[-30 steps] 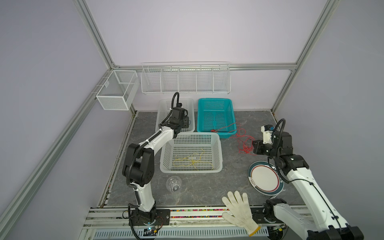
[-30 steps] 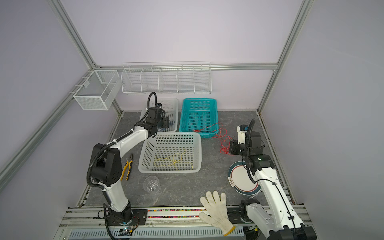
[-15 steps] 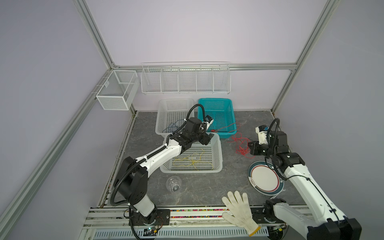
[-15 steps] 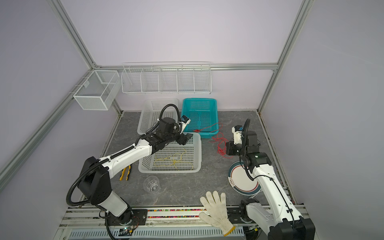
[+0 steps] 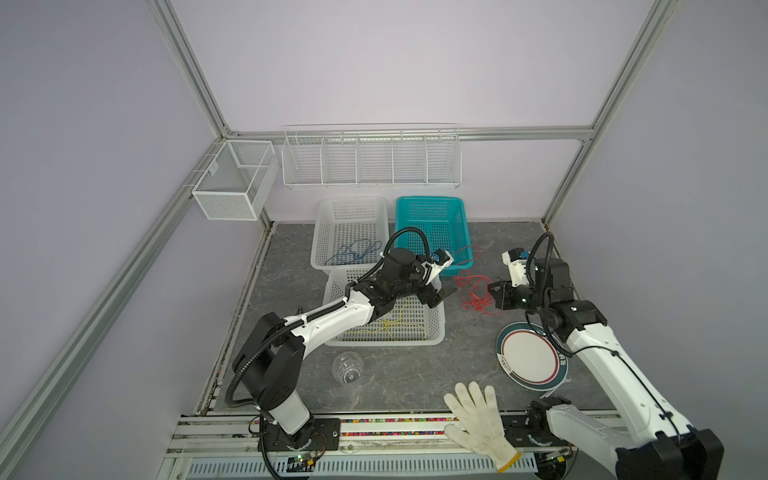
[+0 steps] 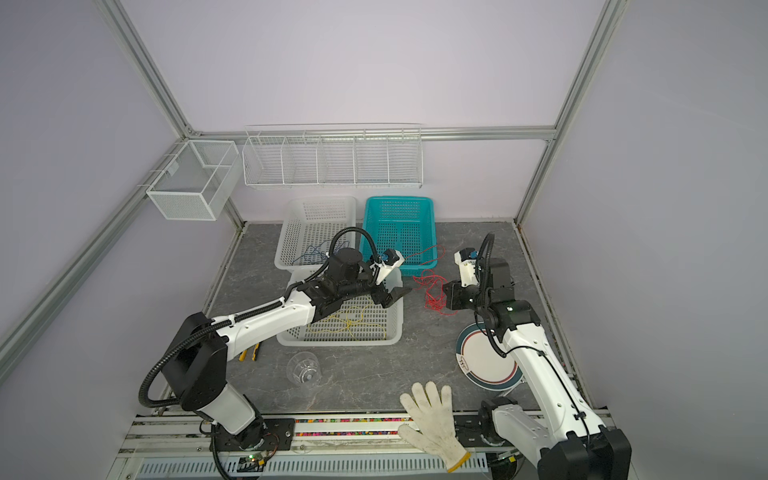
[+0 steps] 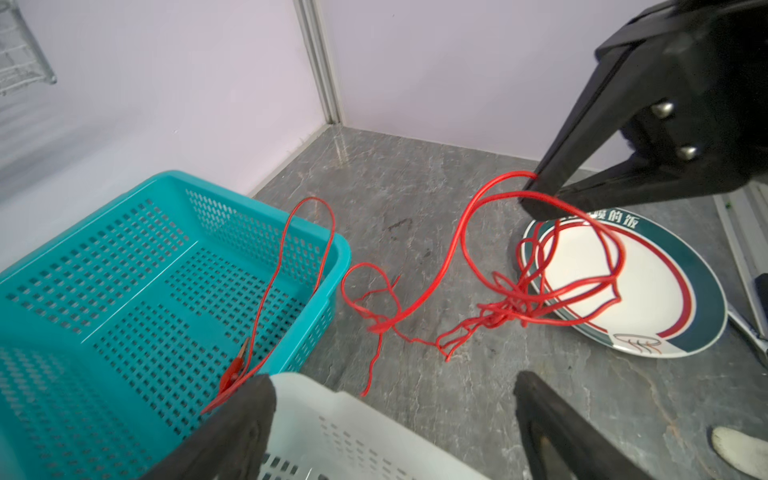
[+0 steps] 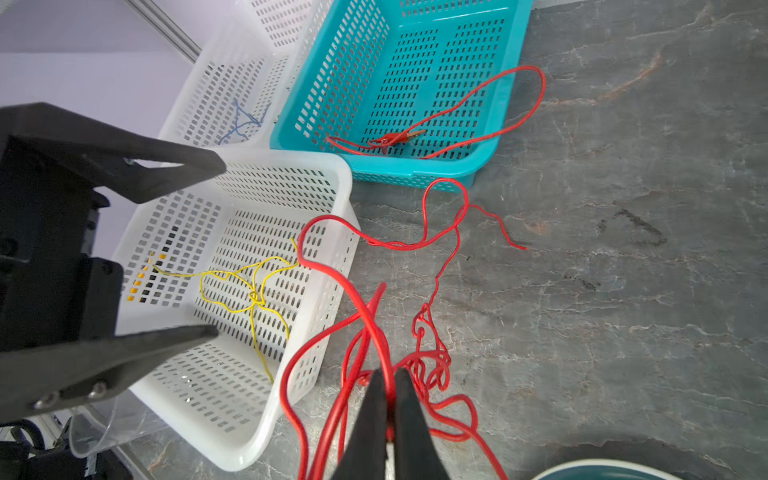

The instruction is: Untangle the cables

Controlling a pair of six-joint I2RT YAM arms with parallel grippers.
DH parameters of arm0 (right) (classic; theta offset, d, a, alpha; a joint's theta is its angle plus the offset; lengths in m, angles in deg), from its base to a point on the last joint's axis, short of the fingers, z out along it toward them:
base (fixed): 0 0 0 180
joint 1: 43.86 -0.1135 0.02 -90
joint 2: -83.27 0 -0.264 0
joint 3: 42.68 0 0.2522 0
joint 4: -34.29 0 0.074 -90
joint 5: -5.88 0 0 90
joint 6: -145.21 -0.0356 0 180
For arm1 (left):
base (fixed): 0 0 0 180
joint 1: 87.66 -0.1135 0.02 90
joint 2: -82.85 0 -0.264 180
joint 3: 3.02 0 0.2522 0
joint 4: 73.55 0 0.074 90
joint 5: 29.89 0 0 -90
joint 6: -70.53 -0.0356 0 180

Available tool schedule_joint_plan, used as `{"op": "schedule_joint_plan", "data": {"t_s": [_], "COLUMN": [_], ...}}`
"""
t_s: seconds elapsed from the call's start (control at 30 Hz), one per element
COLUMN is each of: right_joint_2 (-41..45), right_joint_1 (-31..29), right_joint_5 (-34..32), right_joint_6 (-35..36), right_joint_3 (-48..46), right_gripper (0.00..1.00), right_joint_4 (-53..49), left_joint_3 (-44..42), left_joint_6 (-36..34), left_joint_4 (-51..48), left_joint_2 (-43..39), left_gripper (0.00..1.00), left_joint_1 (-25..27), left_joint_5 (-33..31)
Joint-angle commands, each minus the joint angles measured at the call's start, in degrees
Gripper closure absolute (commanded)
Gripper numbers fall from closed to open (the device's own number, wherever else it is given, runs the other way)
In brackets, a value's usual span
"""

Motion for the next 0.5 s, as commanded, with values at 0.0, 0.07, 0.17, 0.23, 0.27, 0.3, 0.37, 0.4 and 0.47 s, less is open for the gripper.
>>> {"op": "schedule_joint_plan", "data": {"t_s": [0.0,0.07,0.17,0.23,0.27,0.3,0.37,0.4,0.47], "right_joint_2": [0.4,0.5,0.4,0.4,0.4,0.4,0.3,0.2,0.1], "right_joint_1": [-0.6,-0.7,-0.7,-0.6,-0.7,-0.7,-0.7,-0.7,-0.7], "right_joint_5": [2.3,3.3,4.6,5.0,5.1,5.5,6.1,6.4,7.2], "right_joint_6": [1.6,1.6,1.6,1.5,1.4,1.4,1.3,1.2,0.9], "right_joint_3": [1.4,1.5,1.6,1.6,1.7,1.7,1.9,1.9,1.9], "right_gripper": [0.92,0.92,0.92,0.92,0.92,0.92,0.92,0.92,0.92], "right_joint_4": [-0.7,-0.7,-0.7,-0.5,-0.4,-0.3,0.0,0.3,0.8], "left_joint_3": [2.4,3.9,5.3,6.0,6.1,6.3,6.6,6.7,7.0], "left_joint_6": [-0.8,-0.7,-0.5,-0.2,-0.1,-0.2,-0.4,-0.5,-0.4], "left_joint_4": [3.5,2.8,2.4,2.1,2.0,1.9,1.5,1.3,1.0], "left_joint_2": [2.3,3.4,4.6,5.2,5.4,5.6,5.8,6.0,6.2], "left_gripper": [0.1,0.1,0.14,0.18,0.19,0.21,0.25,0.26,0.31], "left_joint_1": [0.0,0.1,0.4,0.6,0.7,0.8,1.2,1.3,1.4], "left_joint_5": [2.3,2.4,3.4,4.3,4.7,5.0,5.2,5.2,5.6]}}
